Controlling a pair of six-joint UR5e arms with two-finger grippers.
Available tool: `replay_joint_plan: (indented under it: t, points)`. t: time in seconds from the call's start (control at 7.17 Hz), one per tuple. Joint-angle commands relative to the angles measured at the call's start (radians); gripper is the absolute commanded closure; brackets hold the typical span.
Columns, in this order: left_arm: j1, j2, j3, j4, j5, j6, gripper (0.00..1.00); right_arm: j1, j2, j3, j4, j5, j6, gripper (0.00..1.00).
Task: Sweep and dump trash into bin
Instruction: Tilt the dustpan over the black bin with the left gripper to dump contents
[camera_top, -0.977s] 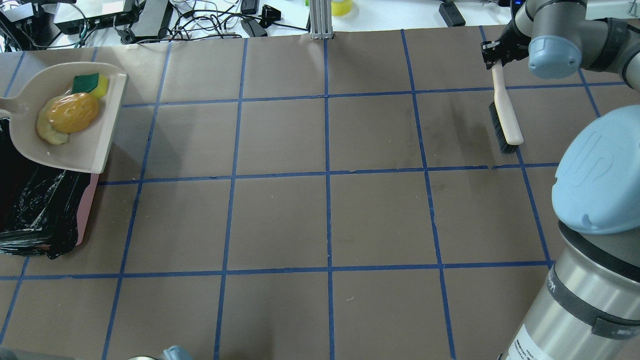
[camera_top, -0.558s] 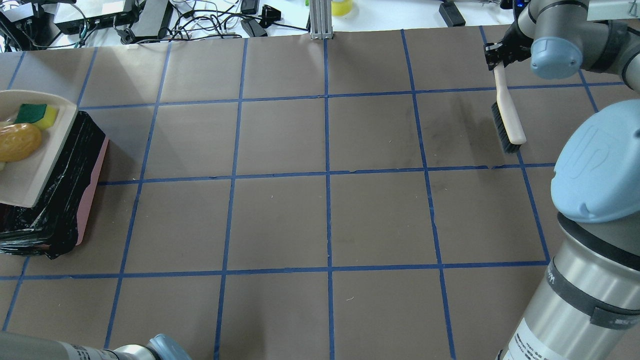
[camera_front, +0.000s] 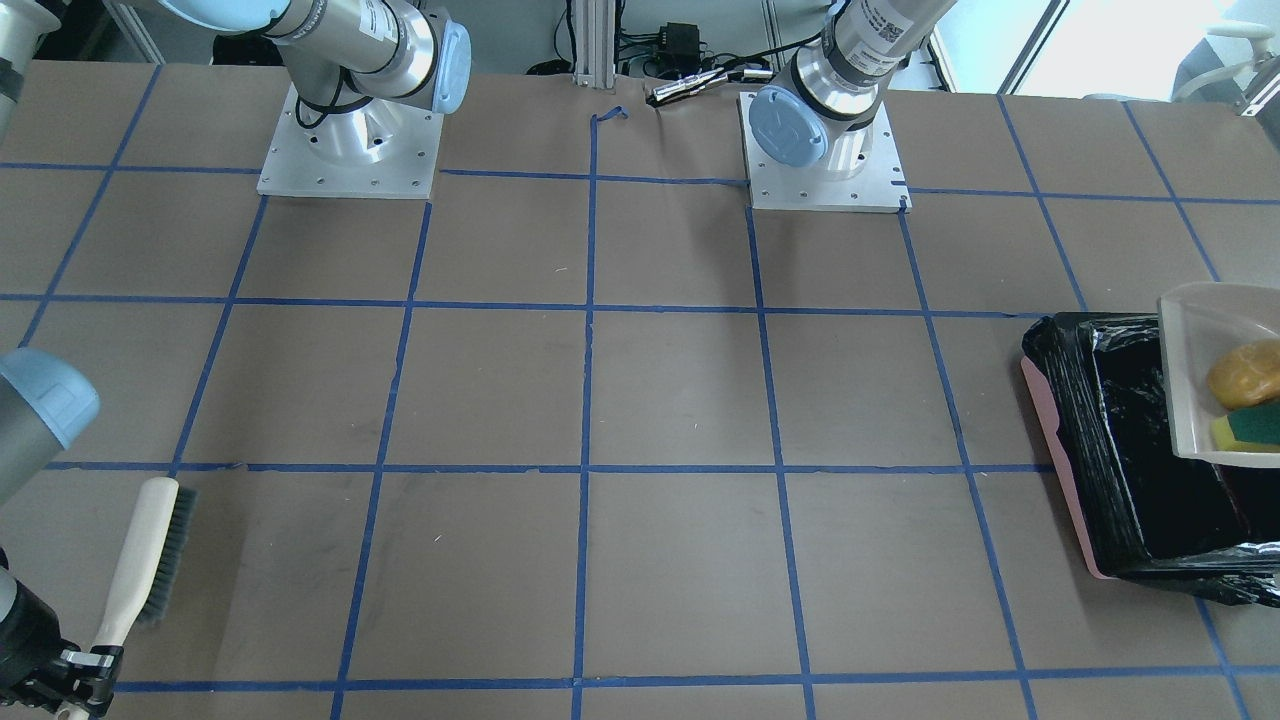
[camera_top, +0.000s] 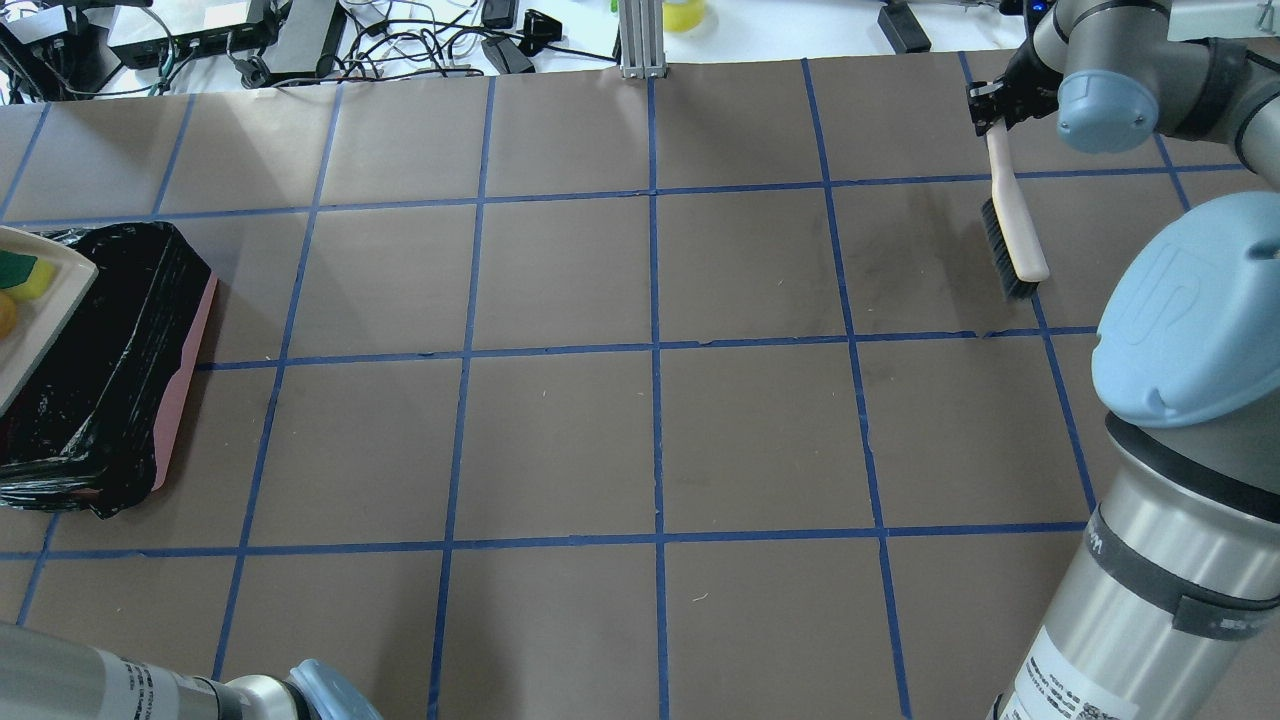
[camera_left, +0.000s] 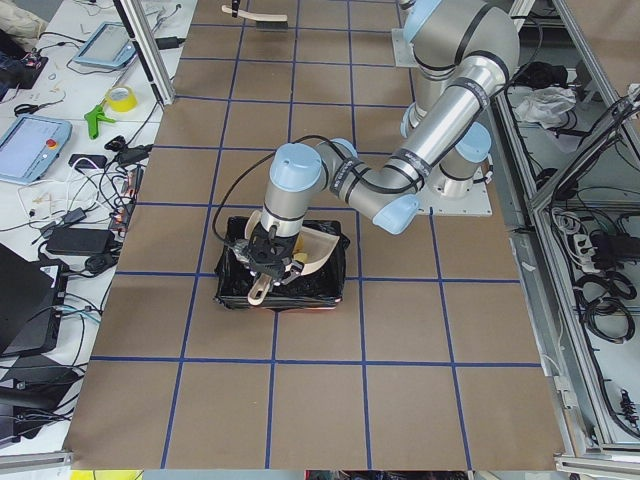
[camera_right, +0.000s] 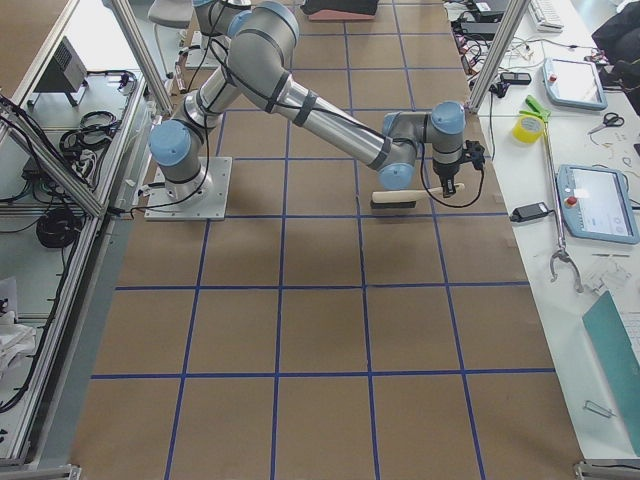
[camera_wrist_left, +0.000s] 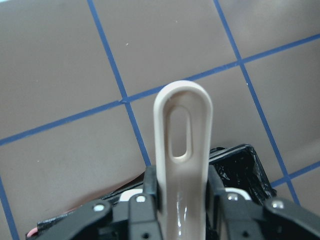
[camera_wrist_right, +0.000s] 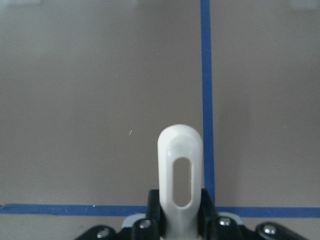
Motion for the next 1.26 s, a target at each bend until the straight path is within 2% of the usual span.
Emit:
replay_joint_plan:
  t: [0.0, 0.28, 0.42, 0.56, 1.12]
  points:
    - [-0.001, -0.046, -0.007, 0.153, 0.003, 0.035, 1.0, 0.0, 0.004, -0.001, 0.0, 0.0, 0.002, 1.0]
    - [-0.007, -0.046, -0.008, 0.238, 0.003, 0.143, 1.0, 0.0, 0.009, 0.001, 0.0, 0.002, 0.002, 1.0]
    - [-0.017, -0.045, -0.025, 0.316, 0.003, 0.242, 1.0, 0.0, 0.013, 0.001, 0.0, 0.014, 0.002, 1.0]
    - [-0.036, -0.032, -0.063, 0.379, 0.003, 0.256, 1.0, 0.0, 0.013, 0.002, 0.0, 0.014, 0.002, 0.98]
    - [-0.114, 0.004, -0.088, 0.511, 0.01, 0.358, 1.0, 0.0, 0.013, 0.007, 0.0, 0.014, -0.001, 0.79]
